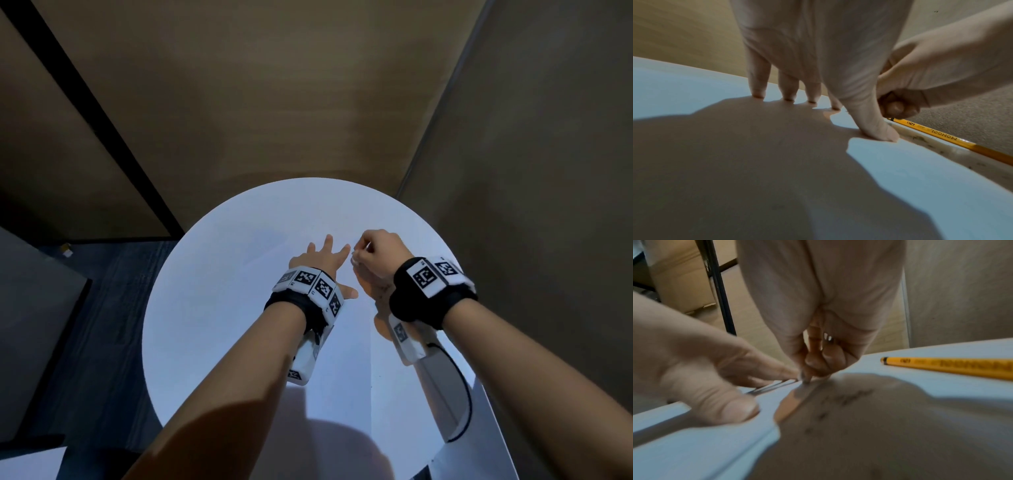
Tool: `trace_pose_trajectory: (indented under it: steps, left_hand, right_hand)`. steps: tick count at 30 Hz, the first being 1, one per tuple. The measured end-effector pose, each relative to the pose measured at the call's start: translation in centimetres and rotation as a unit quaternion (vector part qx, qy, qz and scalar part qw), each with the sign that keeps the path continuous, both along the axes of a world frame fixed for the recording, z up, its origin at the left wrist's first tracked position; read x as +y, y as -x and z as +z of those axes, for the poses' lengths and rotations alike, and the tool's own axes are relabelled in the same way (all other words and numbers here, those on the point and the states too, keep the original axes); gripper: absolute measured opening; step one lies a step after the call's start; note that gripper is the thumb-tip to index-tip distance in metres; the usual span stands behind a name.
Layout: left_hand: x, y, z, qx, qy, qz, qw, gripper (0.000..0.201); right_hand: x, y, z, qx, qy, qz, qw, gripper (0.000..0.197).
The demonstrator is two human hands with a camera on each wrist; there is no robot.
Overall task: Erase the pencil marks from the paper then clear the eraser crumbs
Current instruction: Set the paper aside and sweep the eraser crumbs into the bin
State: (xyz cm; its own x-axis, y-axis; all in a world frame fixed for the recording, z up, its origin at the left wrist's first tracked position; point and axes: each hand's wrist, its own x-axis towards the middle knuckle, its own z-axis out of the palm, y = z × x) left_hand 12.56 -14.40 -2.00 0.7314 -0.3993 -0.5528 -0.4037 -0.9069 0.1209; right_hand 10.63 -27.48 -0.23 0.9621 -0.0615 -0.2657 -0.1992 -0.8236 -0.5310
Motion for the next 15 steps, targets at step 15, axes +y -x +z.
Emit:
trace_pose_trajectory:
  steps: [15]
  left_hand:
    - [0.6, 1.3, -0.2, 0.031, 0.069, 0.181, 0.981, 0.126]
  right_hand:
    - [0.1, -1.6, 1.0, 0.067, 0.044, 0.013, 0.997, 0.008]
